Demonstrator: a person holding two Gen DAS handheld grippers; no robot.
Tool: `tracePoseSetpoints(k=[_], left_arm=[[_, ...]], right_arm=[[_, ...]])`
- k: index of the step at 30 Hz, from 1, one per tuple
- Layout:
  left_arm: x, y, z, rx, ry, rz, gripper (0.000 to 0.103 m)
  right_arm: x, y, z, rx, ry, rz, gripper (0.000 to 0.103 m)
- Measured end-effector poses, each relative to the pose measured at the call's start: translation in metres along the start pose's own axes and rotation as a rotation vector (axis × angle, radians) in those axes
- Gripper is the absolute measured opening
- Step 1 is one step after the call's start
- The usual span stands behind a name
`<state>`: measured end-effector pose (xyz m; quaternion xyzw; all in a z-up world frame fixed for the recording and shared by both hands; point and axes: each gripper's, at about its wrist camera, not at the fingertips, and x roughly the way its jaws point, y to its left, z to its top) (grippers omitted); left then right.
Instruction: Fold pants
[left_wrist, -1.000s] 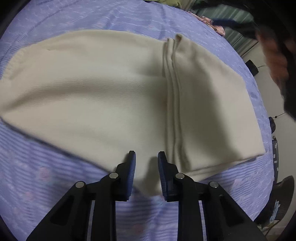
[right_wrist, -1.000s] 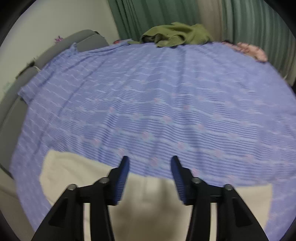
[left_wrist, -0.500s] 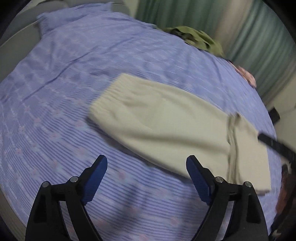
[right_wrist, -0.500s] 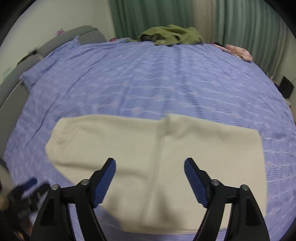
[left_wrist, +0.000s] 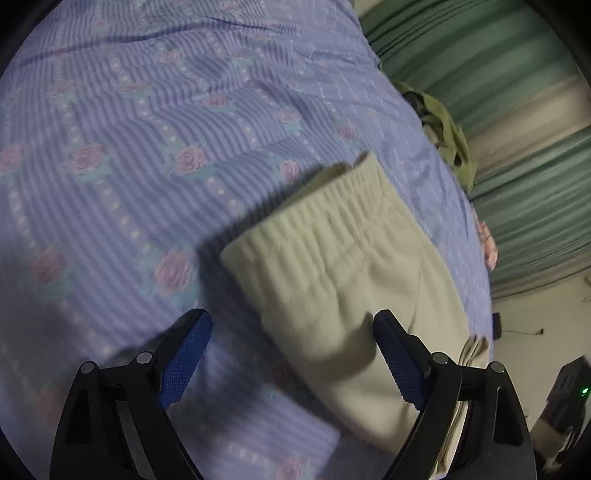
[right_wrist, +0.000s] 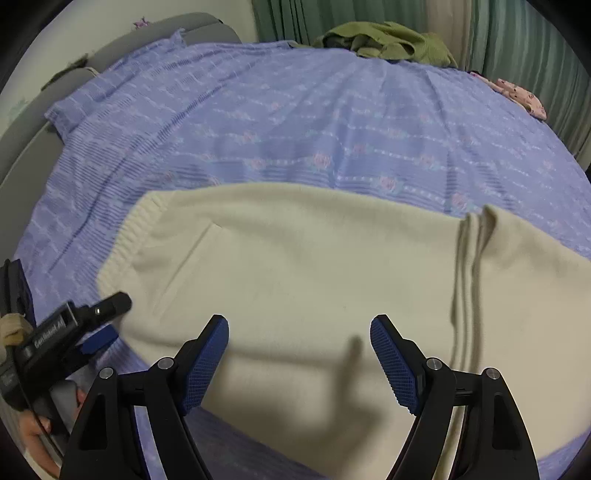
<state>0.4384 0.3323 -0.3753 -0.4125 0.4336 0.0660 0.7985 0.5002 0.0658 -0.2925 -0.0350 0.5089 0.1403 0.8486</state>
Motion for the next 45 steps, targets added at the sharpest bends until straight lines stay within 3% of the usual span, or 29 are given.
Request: tracePoseSetpoints(k=[4, 8, 10, 12, 15, 18, 20, 24, 31, 39, 45], left_arm=[[0.016, -0.01, 0.016, 0.014, -0.014, -0.042, 0.089], [0.032, -0.014, 0.024, -0.016, -0.014, -0.038, 0.088], [0.028, -0.013, 0.028, -0.07, -0.008, -0.073, 0.066], [0.019, -0.012, 0.032, -0.09, 0.007, -0.104, 0.038], [-0.013, -0.037, 0.035, -0.004, -0.037, -0.134, 0.021], [-0.046, -0.084, 0.029, 0.154, -0.11, -0.12, 0.021], [-0.066, -0.129, 0.017, 0.311, -0.168, -0.088, 0.021], [-0.091, -0.199, -0.013, 0.523, -0.24, -0.052, 0.02], [-0.124, -0.315, -0.072, 0.734, -0.316, -0.129, 0.015], [-0.079, -0.419, -0.16, 0.853, -0.226, -0.184, 0.014], [-0.026, -0.473, -0.235, 0.916, -0.119, -0.147, 0.013]], right_arm=[[0.013, -0.002, -0.004, 0.028, 0.031, -0.006, 0.08], [0.018, -0.006, -0.01, 0.083, 0.057, 0.012, 0.08], [0.018, -0.008, -0.01, 0.097, 0.063, 0.016, 0.08], [0.014, -0.009, -0.01, 0.104, 0.059, 0.025, 0.08], [0.002, -0.014, -0.01, 0.102, 0.044, 0.035, 0.08], [-0.021, -0.024, -0.01, 0.103, 0.009, 0.048, 0.08], [-0.043, -0.037, -0.011, 0.115, -0.024, 0.06, 0.08], [-0.087, -0.069, -0.014, 0.152, -0.089, 0.058, 0.08], [-0.168, -0.157, -0.037, 0.265, -0.183, 0.024, 0.08], [-0.229, -0.265, -0.071, 0.381, -0.244, -0.021, 0.08], [-0.251, -0.331, -0.092, 0.396, -0.233, -0.056, 0.08]])
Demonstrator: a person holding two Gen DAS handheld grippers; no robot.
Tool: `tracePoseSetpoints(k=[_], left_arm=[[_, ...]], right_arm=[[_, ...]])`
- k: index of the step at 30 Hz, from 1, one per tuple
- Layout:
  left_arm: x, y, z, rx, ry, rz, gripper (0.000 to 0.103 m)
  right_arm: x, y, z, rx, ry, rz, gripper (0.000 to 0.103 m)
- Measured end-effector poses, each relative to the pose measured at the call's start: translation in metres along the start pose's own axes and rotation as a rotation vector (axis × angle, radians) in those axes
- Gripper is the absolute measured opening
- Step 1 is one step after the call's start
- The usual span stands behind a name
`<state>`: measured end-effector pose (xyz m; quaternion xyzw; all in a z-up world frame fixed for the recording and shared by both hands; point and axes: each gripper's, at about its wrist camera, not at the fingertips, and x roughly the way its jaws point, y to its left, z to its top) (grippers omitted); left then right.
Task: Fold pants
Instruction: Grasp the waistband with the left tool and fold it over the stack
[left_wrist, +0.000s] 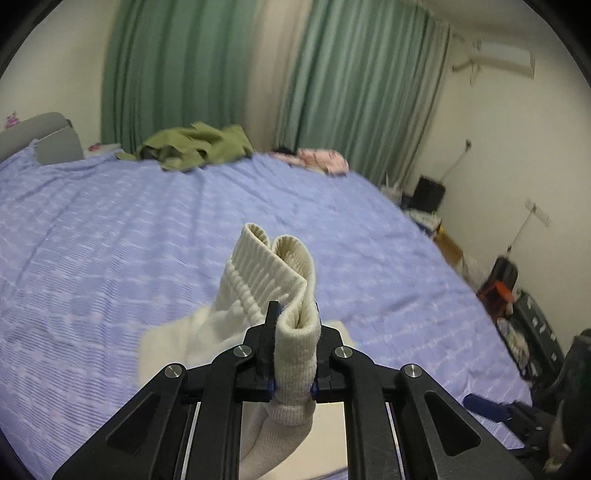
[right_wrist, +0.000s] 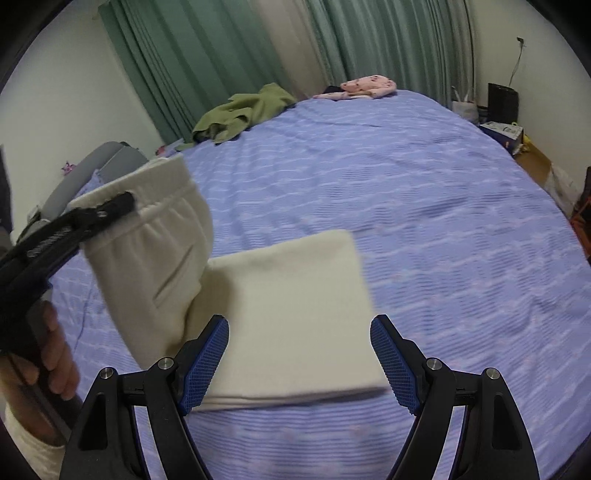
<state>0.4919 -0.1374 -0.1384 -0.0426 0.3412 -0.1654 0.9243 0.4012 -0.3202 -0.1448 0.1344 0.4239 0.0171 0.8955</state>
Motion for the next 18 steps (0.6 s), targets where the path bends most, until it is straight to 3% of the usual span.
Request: tracePoseSetpoints(k=[11, 13, 15, 16, 18], left_arm=[[0.086, -0.096, -0.051, 0.071, 0.213, -0.024, 0.015], [0.102, -0.11, -0.061, 0.072, 0.275, -0.055, 0.021], [0.108, -0.116, -0.068, 0.052, 0.312, -0.108, 0.037], [0.106, -0.119, -0.069, 0.047, 0.317, -0.124, 0.041], [0.09, -0.12, -0.066, 0.055, 0.275, -0.104, 0.059]], right_arm=[[0.009, -0.094, -0.007, 0.044, 0.048, -0.056, 0.081], [0.014, -0.108, -0.009, 0.05, 0.073, -0.079, 0.081], [0.016, -0.118, -0.013, 0.058, 0.092, -0.099, 0.081], [0.017, -0.123, -0.014, 0.067, 0.099, -0.112, 0.081], [0.015, -0.13, -0.017, 0.085, 0.103, -0.119, 0.081]])
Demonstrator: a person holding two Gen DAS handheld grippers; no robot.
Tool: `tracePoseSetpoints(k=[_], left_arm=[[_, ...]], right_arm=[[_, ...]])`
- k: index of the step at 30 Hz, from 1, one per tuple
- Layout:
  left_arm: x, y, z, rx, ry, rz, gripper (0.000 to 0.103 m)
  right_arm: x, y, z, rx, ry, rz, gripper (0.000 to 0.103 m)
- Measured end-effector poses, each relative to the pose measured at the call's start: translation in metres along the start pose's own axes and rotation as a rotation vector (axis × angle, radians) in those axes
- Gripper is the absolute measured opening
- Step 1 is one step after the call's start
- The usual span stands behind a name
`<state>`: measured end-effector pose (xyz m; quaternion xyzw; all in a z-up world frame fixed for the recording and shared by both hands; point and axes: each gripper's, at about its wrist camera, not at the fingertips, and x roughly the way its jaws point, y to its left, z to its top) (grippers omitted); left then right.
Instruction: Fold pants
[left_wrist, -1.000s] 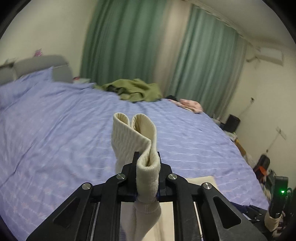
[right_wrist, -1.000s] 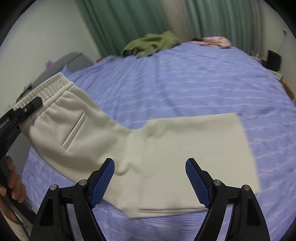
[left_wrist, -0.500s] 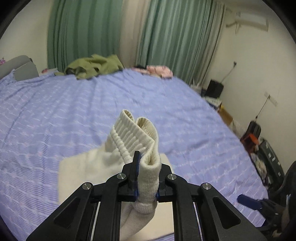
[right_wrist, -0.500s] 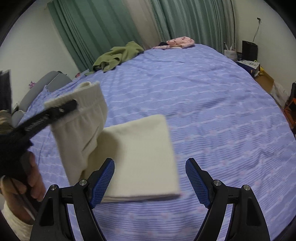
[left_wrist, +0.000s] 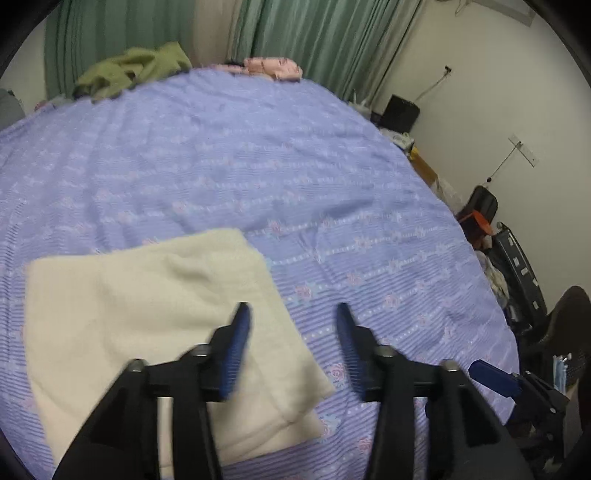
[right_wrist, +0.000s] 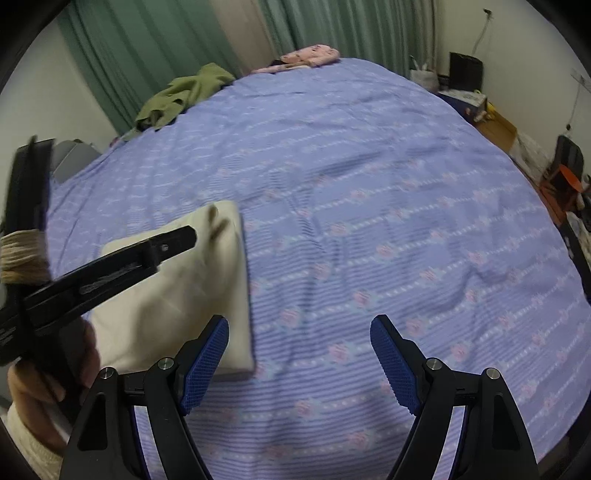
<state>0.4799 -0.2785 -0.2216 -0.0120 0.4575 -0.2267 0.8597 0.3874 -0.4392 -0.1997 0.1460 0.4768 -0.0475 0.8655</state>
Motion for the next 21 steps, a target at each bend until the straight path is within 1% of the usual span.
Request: tracePoseSetpoints(k=[2, 3, 5, 7, 10, 11, 13, 15, 17, 19, 21], left_arm=[[-0.022, 0.007, -0.005, 0.0, -0.045, 0.01, 0.061], [-0.033, 0.014, -0.006, -0.002, -0.053, 0.02, 0.063], [-0.05, 0.031, -0.012, -0.011, -0.071, 0.063, 0.065], [-0.068, 0.059, -0.024, -0.031, -0.078, 0.136, 0.067], [-0.08, 0.101, -0.045, -0.082, -0.051, 0.201, 0.07], [-0.083, 0.119, -0.055, -0.104, -0.031, 0.238, 0.07], [-0.083, 0.144, -0.07, -0.138, 0.003, 0.278, 0.07], [-0.08, 0.164, -0.083, -0.177, 0.035, 0.29, 0.07], [-0.074, 0.183, -0.098, -0.224, 0.068, 0.29, 0.07], [-0.069, 0.195, -0.107, -0.264, 0.089, 0.281, 0.07], [-0.064, 0.2, -0.115, -0.283, 0.106, 0.272, 0.07]], right_arm=[[-0.002, -0.004, -0.001, 0.018, -0.003, 0.003, 0.08], [-0.003, -0.003, 0.0, 0.022, -0.006, 0.006, 0.08], [-0.002, 0.0, 0.001, 0.014, -0.014, 0.024, 0.08], [0.0, 0.007, 0.003, -0.003, -0.023, 0.051, 0.08], [0.014, 0.023, 0.008, -0.02, -0.026, 0.122, 0.08], [0.018, 0.027, 0.009, -0.024, -0.03, 0.135, 0.08], [0.035, 0.039, 0.014, -0.043, -0.032, 0.149, 0.08], [0.054, 0.048, 0.018, -0.065, -0.023, 0.16, 0.08], [0.073, 0.055, 0.02, -0.088, 0.007, 0.154, 0.08], [0.096, 0.062, 0.019, -0.099, 0.052, 0.121, 0.08], [0.109, 0.068, 0.016, -0.11, 0.064, 0.107, 0.08]])
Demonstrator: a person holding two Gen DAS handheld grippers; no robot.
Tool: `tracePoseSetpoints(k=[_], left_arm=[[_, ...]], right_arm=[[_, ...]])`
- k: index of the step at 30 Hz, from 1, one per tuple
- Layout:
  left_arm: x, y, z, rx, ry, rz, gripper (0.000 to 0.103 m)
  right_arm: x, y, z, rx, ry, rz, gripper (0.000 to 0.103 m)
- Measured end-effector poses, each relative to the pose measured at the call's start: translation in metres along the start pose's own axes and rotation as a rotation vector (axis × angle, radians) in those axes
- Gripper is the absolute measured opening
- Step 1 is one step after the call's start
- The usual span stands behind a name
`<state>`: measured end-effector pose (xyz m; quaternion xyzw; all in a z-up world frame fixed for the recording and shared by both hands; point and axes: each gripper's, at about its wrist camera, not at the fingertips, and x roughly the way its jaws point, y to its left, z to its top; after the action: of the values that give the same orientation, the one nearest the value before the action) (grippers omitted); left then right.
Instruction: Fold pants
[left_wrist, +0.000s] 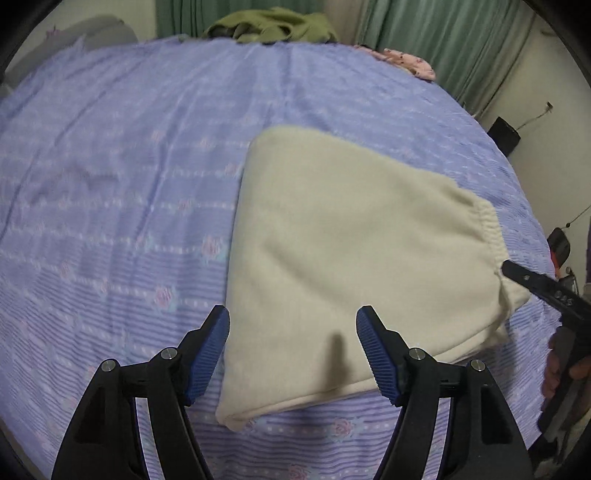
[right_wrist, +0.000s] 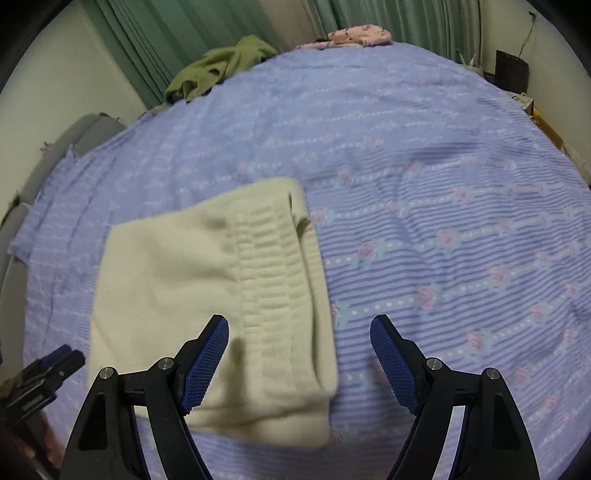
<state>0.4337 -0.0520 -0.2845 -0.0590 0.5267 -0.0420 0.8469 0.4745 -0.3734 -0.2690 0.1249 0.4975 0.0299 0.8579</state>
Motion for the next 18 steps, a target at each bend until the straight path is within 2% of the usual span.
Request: tracePoseSetpoints(k=[3, 7, 12, 18], left_arm=[[0.008, 0.003, -0.005, -0.007, 0.015, 0.012, 0.07], [0.018, 0.005, -0.01, -0.002, 0.047, 0.024, 0.07], [0.012, -0.001, -0.015, 0.051, 0.042, 0.039, 0.07], [0.012, -0.005, -0.011, 0.081, 0.035, 0.052, 0.07]], right_arm=[[0.016, -0.001, -0.009, 0.005, 0.035, -0.044, 0.08], [0.019, -0.019, -0.024, 0.101, 0.056, -0.015, 0.081], [0.009, -0.027, -0.04, 0.142, 0.05, 0.006, 0.083], [0.021, -0.041, -0.058, 0.311, 0.076, 0.166, 0.083]])
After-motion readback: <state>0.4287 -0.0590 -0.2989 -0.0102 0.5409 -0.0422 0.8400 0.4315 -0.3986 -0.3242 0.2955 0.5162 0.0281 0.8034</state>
